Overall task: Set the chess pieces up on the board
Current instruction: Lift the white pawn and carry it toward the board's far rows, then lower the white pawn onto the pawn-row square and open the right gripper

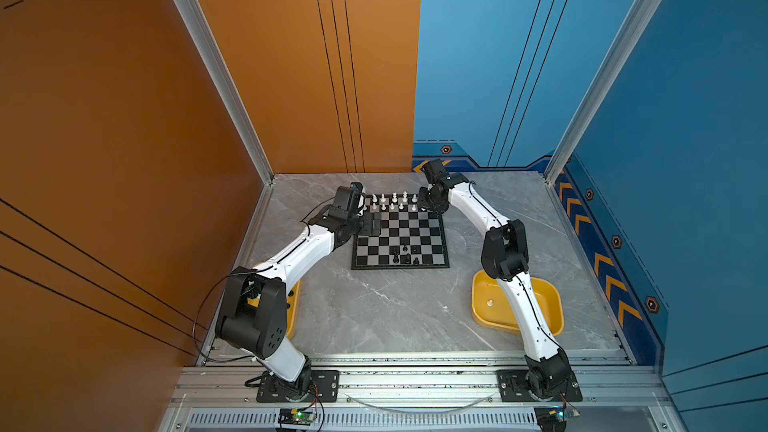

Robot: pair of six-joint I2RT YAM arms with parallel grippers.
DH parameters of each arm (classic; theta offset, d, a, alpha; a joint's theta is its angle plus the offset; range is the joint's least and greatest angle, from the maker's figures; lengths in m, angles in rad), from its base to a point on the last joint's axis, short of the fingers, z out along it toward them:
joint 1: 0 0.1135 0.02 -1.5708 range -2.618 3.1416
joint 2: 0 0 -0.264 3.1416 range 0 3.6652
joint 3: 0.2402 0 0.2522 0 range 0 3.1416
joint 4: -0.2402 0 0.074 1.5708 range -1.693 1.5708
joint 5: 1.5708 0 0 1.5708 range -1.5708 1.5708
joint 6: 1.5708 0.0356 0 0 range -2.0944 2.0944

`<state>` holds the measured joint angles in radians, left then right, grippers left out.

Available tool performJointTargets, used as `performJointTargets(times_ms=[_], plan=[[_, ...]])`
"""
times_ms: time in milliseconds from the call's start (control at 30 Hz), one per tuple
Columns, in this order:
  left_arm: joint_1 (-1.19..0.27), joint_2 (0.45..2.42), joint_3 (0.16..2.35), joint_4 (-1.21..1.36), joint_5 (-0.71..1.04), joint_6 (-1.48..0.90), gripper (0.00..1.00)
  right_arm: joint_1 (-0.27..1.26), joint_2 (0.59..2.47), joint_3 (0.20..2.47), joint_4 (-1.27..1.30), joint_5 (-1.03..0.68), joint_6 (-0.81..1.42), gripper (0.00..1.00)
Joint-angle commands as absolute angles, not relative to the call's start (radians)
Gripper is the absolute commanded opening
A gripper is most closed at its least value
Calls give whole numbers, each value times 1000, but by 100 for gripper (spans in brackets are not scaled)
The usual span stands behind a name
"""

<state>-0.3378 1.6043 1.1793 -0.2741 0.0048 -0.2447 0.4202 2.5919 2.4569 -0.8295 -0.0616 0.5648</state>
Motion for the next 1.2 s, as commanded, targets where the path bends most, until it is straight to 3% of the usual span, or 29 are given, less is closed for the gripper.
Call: performJointTargets(times_ms=[0, 633, 833, 1167], plan=[[-324, 1622, 1226, -281, 29, -250, 100, 423, 2611, 2498, -844, -72, 555, 10], [-303, 1605, 1205, -279, 48, -262, 99, 419, 2659, 2527, -867, -58, 541, 15], [-302, 1591, 1197, -282, 41, -270, 99, 418, 2645, 2528, -871, -58, 526, 30], [-301, 1568, 1193, -271, 39, -273, 99, 419, 2603, 2527, -870, -68, 514, 38]])
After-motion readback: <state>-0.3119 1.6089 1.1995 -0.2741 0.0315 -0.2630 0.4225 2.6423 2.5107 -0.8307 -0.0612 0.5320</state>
